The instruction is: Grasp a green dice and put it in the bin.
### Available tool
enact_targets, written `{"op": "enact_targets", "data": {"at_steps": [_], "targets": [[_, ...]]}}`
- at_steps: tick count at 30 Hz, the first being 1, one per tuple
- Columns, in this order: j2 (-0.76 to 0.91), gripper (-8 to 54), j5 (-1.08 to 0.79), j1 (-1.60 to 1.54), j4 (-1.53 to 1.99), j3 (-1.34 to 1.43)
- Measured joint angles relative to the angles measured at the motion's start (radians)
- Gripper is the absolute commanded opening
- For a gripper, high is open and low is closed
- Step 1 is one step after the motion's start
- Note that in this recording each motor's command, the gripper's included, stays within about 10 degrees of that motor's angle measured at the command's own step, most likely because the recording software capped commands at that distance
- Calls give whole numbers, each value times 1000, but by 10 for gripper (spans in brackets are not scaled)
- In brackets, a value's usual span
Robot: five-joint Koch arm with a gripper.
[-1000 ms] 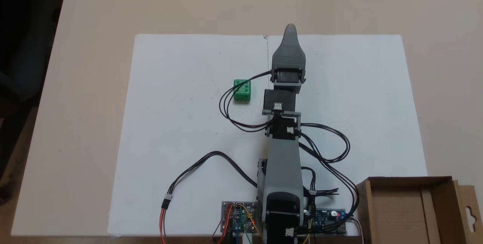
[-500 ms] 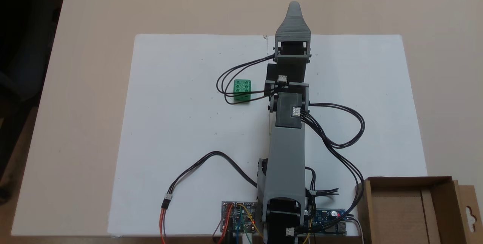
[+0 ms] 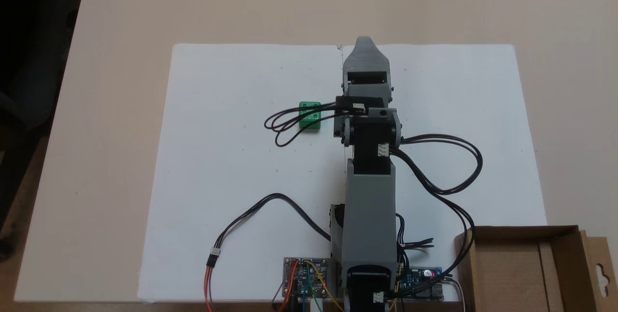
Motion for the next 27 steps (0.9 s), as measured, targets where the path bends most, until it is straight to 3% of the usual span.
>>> {"op": "enact_targets", "data": {"at_steps": [8, 13, 27], "targets": [[-29, 422, 38, -49, 313, -92], [-127, 422, 67, -64, 362, -206], [-391, 422, 213, -107, 370, -207]]}}
